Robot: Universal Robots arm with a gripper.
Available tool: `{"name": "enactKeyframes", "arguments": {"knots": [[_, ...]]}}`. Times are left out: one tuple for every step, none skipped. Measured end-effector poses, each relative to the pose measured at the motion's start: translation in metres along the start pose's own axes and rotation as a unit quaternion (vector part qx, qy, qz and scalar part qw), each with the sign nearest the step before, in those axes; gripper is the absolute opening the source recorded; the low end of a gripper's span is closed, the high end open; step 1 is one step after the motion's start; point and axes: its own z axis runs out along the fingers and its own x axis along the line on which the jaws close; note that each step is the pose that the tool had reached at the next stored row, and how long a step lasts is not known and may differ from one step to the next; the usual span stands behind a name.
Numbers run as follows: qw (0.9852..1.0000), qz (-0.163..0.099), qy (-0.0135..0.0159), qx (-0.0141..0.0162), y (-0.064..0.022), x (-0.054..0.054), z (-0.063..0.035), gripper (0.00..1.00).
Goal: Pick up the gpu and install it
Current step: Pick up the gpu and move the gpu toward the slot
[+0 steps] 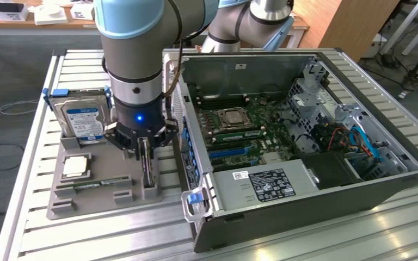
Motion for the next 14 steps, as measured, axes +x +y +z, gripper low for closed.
{"name": "enactKeyframes", "arguments": {"knots": [[1.0,0.0,-0.0001,0.0,0.0,0.0,0.0,0.34],[1.0,0.0,0.0,0.0001,0.0,0.0,-0.0001,0.34],[1.0,0.0,0.0,0.0001,0.0,0.0,0.0,0.28],[1.0,0.0,0.0,0.0,0.0,0.0,0.0,0.28],[1.0,0.0,0.0,0.0001,0.0,0.0,0.0,0.28],[1.0,0.0,0.0,0.0,0.0,0.0,0.0,0.28],[1.0,0.0,0.0,0.0,0.0,0.0,0.0,0.28],[1.0,0.0,0.0,0.0,0.0,0.0,0.0,0.28],[1.0,0.0,0.0,0.0,0.0,0.0,0.0,0.28],[1.0,0.0,0.0,0.0,0.0,-0.0001,0.0001,0.28],[1.0,0.0,0.0,0.0,0.0001,-0.0003,0.0002,0.28],[1.0,0.0,0.0,0.0,0.0,-0.0004,0.0002,0.28],[1.0,0.0,0.0,0.0,0.0,-0.0004,0.0002,0.28],[1.0,0.0,0.0,0.0,0.0,-0.0005,0.0002,0.28]]}}
